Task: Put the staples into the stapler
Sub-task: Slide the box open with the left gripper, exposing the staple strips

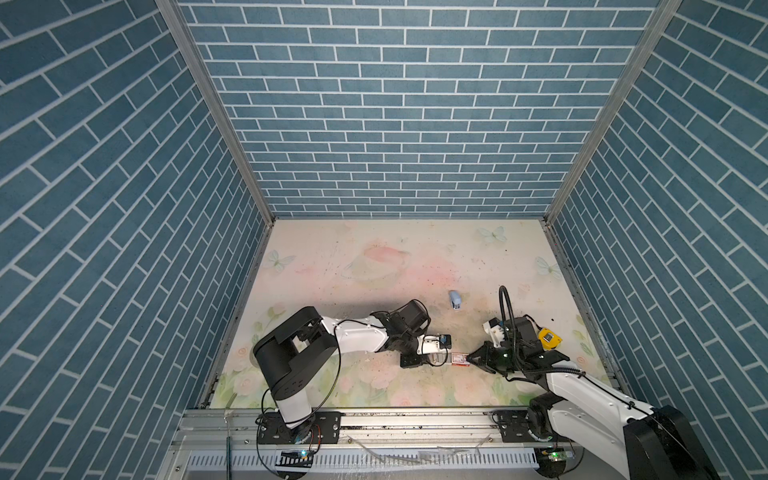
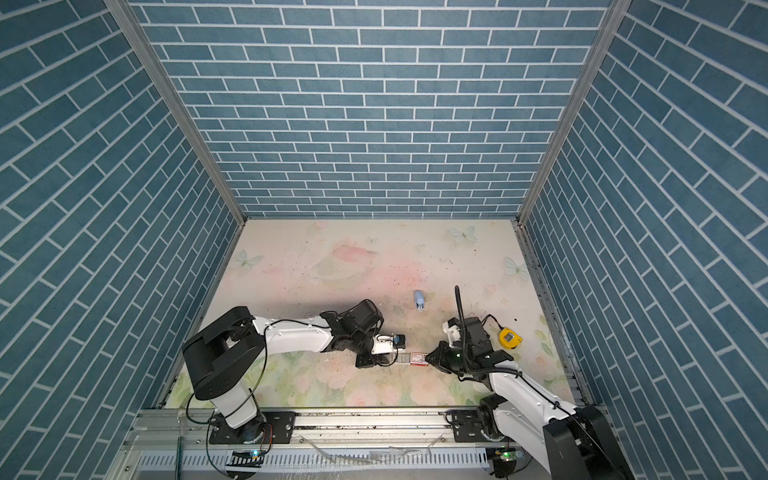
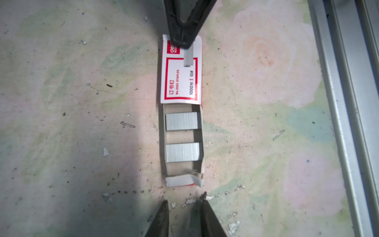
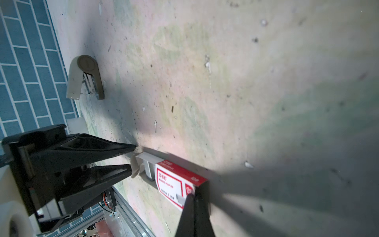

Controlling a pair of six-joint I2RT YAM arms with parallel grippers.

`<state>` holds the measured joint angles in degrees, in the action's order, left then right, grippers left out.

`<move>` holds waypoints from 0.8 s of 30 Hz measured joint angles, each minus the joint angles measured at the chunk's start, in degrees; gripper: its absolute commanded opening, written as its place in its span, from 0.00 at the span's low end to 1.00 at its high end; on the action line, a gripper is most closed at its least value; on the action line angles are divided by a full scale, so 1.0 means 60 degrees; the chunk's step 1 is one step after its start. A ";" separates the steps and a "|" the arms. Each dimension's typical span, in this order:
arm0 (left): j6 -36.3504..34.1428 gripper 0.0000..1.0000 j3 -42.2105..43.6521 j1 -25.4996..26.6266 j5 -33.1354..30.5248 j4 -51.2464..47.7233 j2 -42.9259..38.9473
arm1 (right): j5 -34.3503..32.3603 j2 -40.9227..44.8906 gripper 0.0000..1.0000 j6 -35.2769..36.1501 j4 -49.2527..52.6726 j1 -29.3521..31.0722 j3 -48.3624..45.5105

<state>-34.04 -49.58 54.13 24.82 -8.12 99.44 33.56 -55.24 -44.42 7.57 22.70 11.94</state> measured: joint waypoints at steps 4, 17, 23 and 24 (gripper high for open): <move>-0.0018 0.52 -0.0004 0.0004 0.0113 -0.0102 -0.0025 | 0.0018 -0.0073 0.01 0.0055 -0.0047 0.0000 0.0000; 0.0029 0.69 -0.0772 0.0033 0.0277 -0.0794 0.0313 | 0.0113 -0.0076 0.01 0.0168 -0.0193 0.0000 0.0000; 0.0069 0.69 -0.1075 0.0164 0.0408 -0.0823 0.0612 | 0.0117 -0.0040 0.01 0.0171 -0.0189 0.0000 0.0000; 0.0069 0.68 -0.1104 0.0189 0.0415 -0.0827 0.0652 | 0.0120 -0.0044 0.01 0.0171 -0.0193 0.0000 0.0000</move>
<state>-33.63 -56.21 55.27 27.31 -13.08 103.35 34.28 -55.51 -43.40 6.42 22.70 11.94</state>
